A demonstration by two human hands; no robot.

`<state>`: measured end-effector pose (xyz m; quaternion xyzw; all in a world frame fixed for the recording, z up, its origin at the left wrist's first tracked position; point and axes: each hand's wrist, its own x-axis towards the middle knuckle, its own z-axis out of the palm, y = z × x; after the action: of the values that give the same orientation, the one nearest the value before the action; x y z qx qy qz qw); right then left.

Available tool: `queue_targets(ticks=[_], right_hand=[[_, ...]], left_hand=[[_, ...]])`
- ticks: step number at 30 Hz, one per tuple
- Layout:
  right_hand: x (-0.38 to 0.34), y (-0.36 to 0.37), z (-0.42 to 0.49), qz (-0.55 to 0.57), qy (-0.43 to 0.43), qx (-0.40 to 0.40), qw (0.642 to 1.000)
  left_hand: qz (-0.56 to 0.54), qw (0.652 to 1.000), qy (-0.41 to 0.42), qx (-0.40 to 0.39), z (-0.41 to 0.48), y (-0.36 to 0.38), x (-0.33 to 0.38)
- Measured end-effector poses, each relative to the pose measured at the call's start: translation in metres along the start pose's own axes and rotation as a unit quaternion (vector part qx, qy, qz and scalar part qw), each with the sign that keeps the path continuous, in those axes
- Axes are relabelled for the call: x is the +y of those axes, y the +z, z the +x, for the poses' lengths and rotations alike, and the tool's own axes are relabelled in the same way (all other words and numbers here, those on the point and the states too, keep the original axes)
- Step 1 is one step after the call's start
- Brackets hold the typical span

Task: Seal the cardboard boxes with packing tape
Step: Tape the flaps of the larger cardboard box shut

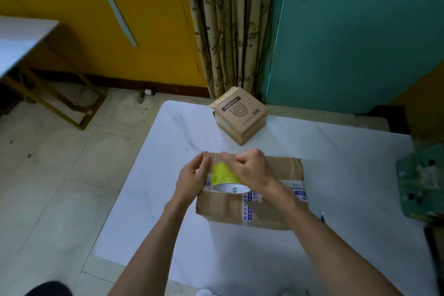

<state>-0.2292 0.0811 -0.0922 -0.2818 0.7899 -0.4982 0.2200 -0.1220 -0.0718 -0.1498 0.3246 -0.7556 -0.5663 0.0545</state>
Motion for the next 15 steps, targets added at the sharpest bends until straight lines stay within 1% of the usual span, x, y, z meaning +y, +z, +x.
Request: queue_targets(ticks=[2,3,5,7,10,15], right_hand=[[0.008,-0.024,-0.004,-0.059,-0.016,0.004,0.998],[0.012,-0.037,-0.008,-0.106,-0.018,0.002,0.994],[0.014,-0.056,-0.012,-0.208,-0.028,0.0,0.978],[0.018,-0.075,-0.016,-0.267,-0.039,0.004,0.963],[0.025,-0.109,-0.023,-0.32,-0.029,0.031,0.947],[0.043,-0.139,-0.031,-0.336,-0.01,0.062,0.94]], left_hand=[[0.004,1.0,0.003,0.003,0.0,-0.001,-0.001],[0.009,1.0,0.008,0.003,0.001,0.001,-0.001],[0.013,1.0,0.007,-0.001,0.002,0.0,-0.004],[0.016,1.0,0.005,-0.004,0.002,0.001,-0.006],[0.027,1.0,0.008,-0.002,0.002,0.003,-0.006],[0.028,1.0,0.008,0.002,0.001,0.008,-0.006]])
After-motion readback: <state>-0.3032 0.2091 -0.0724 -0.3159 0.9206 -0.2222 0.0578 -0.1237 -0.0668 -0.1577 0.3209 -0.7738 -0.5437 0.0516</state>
